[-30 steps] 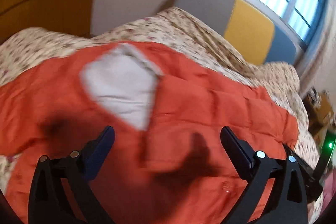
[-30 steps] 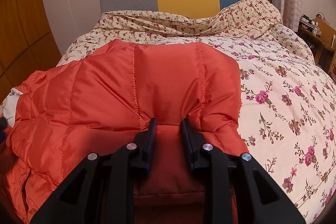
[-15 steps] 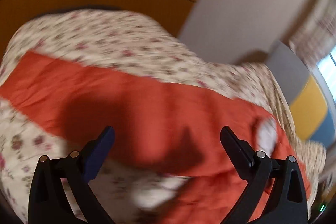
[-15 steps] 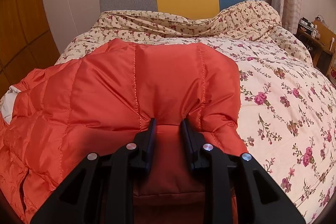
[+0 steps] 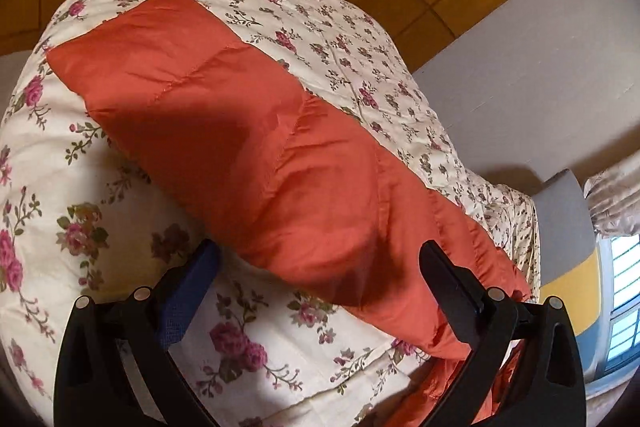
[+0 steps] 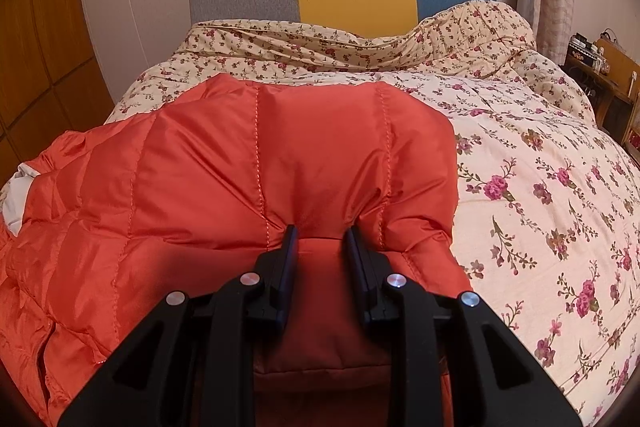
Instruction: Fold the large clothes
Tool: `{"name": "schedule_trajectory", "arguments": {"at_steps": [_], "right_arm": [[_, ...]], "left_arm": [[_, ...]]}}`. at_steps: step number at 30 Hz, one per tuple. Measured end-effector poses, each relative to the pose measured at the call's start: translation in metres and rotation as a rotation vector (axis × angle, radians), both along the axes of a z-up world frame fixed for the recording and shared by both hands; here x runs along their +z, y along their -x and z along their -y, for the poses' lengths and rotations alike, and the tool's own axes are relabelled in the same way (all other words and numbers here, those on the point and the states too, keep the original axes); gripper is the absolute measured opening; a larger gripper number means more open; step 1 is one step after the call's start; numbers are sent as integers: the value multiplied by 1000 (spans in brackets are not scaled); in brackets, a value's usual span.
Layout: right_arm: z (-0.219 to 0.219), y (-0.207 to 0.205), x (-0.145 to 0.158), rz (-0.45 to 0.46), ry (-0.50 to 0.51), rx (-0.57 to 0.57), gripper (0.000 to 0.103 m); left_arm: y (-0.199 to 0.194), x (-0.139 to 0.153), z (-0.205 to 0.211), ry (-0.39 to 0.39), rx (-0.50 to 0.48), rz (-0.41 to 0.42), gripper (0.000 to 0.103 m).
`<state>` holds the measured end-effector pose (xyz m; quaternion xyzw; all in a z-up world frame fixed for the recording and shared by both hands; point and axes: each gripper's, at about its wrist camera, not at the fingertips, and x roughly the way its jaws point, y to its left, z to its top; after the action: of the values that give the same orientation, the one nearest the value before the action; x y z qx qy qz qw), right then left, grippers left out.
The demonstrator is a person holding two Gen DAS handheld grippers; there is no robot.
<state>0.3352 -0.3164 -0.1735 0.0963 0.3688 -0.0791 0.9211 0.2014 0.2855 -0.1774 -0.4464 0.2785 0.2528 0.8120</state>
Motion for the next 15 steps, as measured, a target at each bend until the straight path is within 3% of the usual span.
{"name": "schedule_trajectory", "arguments": {"at_steps": [1,6,11,15], "right_arm": [[0,0,0,1,-1,0,25],[0,0,0,0,0,-1,25],[0,0,0,1,0,-1,25],[0,0,-1,1,1,0,25]], "left_arm": [[1,-1,-2,3,12,11,99],[3,-2,-19,10,83,4,78],[3,-4,-40,38,135,27,77],[1,-7,-50,18,190,19,64]]}}
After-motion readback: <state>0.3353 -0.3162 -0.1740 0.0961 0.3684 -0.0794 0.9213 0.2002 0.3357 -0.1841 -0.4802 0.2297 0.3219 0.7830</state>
